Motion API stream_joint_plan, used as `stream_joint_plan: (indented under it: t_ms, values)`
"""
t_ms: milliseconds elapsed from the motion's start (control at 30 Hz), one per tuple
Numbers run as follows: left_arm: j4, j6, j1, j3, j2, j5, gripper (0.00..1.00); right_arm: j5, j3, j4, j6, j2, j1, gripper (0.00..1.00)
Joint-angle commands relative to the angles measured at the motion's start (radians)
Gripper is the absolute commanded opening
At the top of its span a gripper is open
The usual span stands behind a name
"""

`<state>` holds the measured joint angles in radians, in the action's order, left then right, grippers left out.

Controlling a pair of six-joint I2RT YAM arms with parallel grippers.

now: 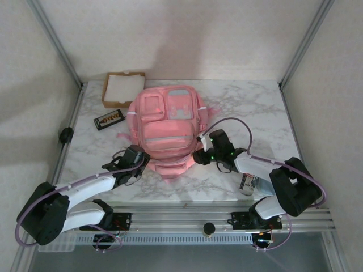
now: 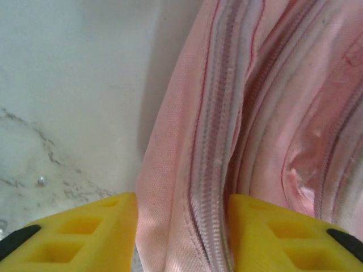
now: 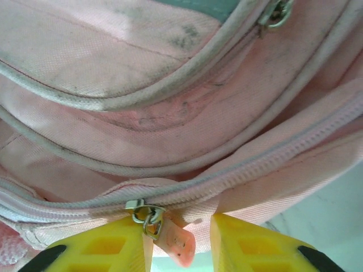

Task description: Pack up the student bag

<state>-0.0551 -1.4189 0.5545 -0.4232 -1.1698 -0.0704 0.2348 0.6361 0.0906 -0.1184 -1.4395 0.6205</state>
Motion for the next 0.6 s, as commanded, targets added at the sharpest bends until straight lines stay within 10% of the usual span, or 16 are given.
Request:
stream_joint_plan:
  t_ms: [0,567]
  values:
    - [0.007,-0.001,-0.014,-0.016,-0.014,-0.077,0.32,-0.089,-0.029,0.034,0.005,0.048,0.004,0.33]
    - [-0.06,0.133,-0.153,-0.022,0.025,-0.082,0.0,-0.028,0.011,0.0,-0.003,0.023,0.02,0.1]
